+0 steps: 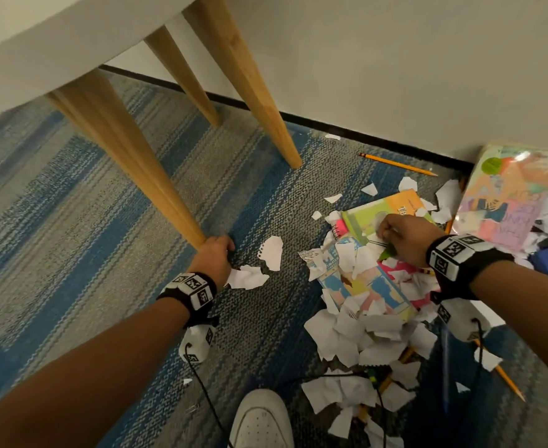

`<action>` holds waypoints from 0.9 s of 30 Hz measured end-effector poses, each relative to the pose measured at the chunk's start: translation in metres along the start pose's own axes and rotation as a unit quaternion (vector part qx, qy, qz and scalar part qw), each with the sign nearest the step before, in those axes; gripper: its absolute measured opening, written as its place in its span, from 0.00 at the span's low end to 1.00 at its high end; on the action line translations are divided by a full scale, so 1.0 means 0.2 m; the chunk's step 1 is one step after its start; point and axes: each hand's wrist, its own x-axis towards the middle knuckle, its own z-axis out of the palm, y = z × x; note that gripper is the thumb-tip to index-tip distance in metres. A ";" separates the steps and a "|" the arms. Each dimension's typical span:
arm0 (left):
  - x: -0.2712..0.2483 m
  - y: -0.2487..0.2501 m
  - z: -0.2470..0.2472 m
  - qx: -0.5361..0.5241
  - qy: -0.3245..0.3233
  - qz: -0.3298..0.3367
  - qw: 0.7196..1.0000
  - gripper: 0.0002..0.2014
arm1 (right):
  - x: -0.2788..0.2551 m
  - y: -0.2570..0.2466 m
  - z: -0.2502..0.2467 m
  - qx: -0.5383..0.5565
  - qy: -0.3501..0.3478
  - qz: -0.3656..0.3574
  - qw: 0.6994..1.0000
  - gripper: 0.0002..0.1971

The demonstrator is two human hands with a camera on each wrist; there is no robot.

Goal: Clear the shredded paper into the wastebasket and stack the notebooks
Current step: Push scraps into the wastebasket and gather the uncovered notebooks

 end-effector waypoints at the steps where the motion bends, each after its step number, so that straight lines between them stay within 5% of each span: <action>1: -0.01 0.00 0.00 -0.002 0.013 0.014 1.000 0.15 | 0.00 0.00 0.00 0.000 0.000 0.001 1.000 0.09; 3: -0.04 0.02 0.03 -0.014 0.043 0.031 0.998 0.05 | -0.01 0.00 0.00 0.000 -0.001 0.004 1.000 0.09; 7: -0.13 0.00 0.15 0.056 0.011 0.058 0.997 0.33 | -0.03 -0.01 -0.01 0.006 -0.005 0.006 1.000 0.09; 10: -0.14 0.01 0.22 0.169 -0.021 0.092 0.981 0.26 | -0.04 -0.01 -0.01 0.002 -0.006 0.006 1.000 0.09; 13: -0.10 0.03 0.18 0.108 -0.025 0.099 0.989 0.11 | -0.05 0.00 -0.02 -0.001 -0.006 0.001 1.000 0.09; 19: -0.01 0.10 0.06 -0.029 0.004 0.077 0.997 0.33 | -0.08 0.05 -0.06 -0.009 0.000 0.013 1.000 0.09; 21: 0.00 0.17 0.08 -0.045 -0.003 0.093 0.995 0.25 | -0.10 0.07 -0.09 -0.010 0.004 0.017 1.000 0.10; 22: 0.00 0.20 0.10 -0.037 -0.010 0.093 0.995 0.19 | -0.11 0.07 -0.10 -0.011 0.008 0.019 1.000 0.10; 25: -0.01 0.26 0.17 0.095 -0.032 0.089 0.991 0.36 | -0.14 0.09 -0.11 -0.006 0.018 0.017 1.000 0.11; 27: -0.01 0.27 0.21 0.161 -0.032 0.101 0.981 0.33 | -0.16 0.10 -0.11 0.000 0.016 0.018 1.000 0.10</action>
